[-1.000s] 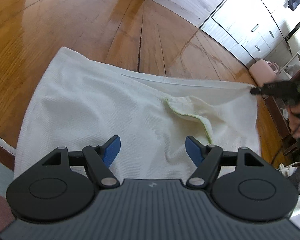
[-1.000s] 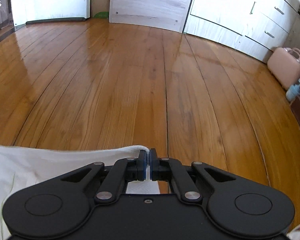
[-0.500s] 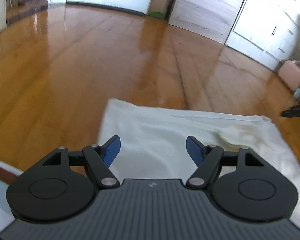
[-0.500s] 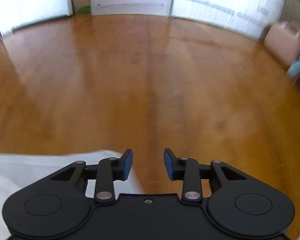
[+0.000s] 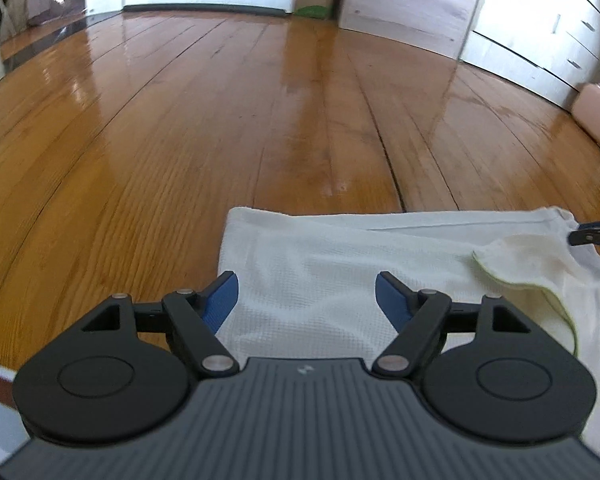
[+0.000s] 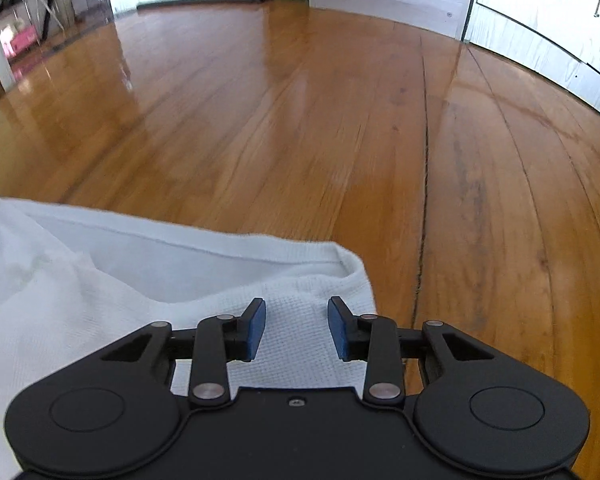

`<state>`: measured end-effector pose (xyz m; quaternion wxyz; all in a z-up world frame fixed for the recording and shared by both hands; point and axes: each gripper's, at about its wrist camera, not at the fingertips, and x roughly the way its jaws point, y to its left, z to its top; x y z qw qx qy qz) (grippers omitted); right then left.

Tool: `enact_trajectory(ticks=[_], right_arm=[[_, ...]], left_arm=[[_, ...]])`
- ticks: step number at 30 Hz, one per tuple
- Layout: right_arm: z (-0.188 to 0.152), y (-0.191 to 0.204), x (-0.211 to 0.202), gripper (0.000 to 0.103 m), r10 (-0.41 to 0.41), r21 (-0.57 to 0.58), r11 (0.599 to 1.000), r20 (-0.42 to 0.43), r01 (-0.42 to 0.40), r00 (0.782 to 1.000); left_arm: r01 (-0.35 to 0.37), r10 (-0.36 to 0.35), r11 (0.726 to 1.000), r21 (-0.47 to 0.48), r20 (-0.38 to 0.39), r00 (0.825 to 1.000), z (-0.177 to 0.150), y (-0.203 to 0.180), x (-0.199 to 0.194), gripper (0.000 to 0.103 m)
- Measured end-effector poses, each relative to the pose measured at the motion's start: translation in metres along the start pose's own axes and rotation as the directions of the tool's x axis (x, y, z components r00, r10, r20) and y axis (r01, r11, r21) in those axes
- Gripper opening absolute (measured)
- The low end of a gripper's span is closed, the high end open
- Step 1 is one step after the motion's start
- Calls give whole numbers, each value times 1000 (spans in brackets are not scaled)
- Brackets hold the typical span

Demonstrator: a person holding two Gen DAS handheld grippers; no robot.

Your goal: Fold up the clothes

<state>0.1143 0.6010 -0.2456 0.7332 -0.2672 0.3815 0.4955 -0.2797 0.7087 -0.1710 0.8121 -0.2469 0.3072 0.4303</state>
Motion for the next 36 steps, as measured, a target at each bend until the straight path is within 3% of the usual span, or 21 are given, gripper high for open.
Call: enact_trajectory(ticks=[3, 4, 5, 6, 7, 8, 9, 10, 11, 18, 21, 23, 25, 27, 28, 30, 31, 32, 33, 36], right_arm=[[-1, 1, 6, 43, -53, -15, 998, 43, 54, 998], [-1, 2, 7, 39, -64, -30, 997, 56, 65, 996], [-1, 5, 6, 12, -59, -61, 996, 64, 63, 996], [-1, 9, 5, 0, -61, -101, 993, 68, 67, 996], [-2, 14, 2, 0, -75, -140, 986, 80, 85, 994], [-3, 18, -1, 0, -88, -179, 978, 93, 104, 992], [-4, 21, -4, 0, -98, -202, 972, 110, 119, 989], [-2, 18, -8, 0, -105, -192, 973, 130, 129, 986], [0, 14, -12, 0, -117, -167, 976, 150, 141, 982], [18, -27, -29, 0, -224, -14, 972, 236, 234, 946], [22, -35, -25, 0, -279, 6, 958, 245, 287, 928], [22, -35, -18, 0, -342, -1, 935, 248, 354, 906], [23, -44, -14, 0, -362, 27, 931, 219, 365, 906], [25, -48, -13, 1, -383, 78, 924, 189, 374, 904], [26, -49, -15, 3, -352, 111, 935, 193, 336, 916], [30, -46, -17, 17, -185, 198, 969, 171, 150, 968], [32, -42, -15, 25, -83, 247, 968, 140, 47, 987], [33, -37, -12, 44, 19, 292, 955, 113, -51, 993], [34, -29, -7, 55, 107, 323, 937, 88, -130, 990], [37, 15, 9, 64, 247, 300, 926, -26, -228, 969]], left_arm=[[-2, 2, 999, 37, -11, 1000, 1, -2, 11, 78], [1, -1, 999, 47, -16, 1000, 2, -3, 16, 78], [4, -3, 998, 57, -21, 1000, 3, -4, 21, 78], [8, -7, 997, 72, -24, 1000, 4, -6, 26, 78], [13, -11, 996, 90, -26, 1000, 5, -8, 31, 77], [15, -11, 993, 117, -30, 999, 5, -11, 37, 69], [-12, 15, 988, 157, -17, 1000, 4, -16, 40, 20], [-51, 51, 981, 190, 4, 999, 4, -22, 39, 5], [-87, 84, 973, 214, 22, 996, 4, -26, 38, 0], [-159, 139, 975, 156, 131, 982, 22, -13, 22, 0], [-234, 207, 958, 165, 164, 965, 25, -6, 26, 0], [-191, 170, 970, 153, 143, 975, 27, -1, 28, 0], [-121, 107, 984, 133, 112, 988, 29, 4, 29, 0], [-51, 42, 993, 111, 83, 996, 32, 10, 30, 6], [-16, 9, 995, 99, 68, 998, 33, 12, 30, 11], [44, -48, 992, 118, 32, 998, 34, 10, 32, 49], [47, -51, 988, 147, 22, 998, 33, 5, 34, 57], [40, -44, 983, 180, 15, 999, 30, 0, 36, 65], [26, -28, 975, 221, 6, 1000, 26, -6, 39, 70], [-15, 22, 935, 355, -17, 1000, 15, -24, 48, 72]])
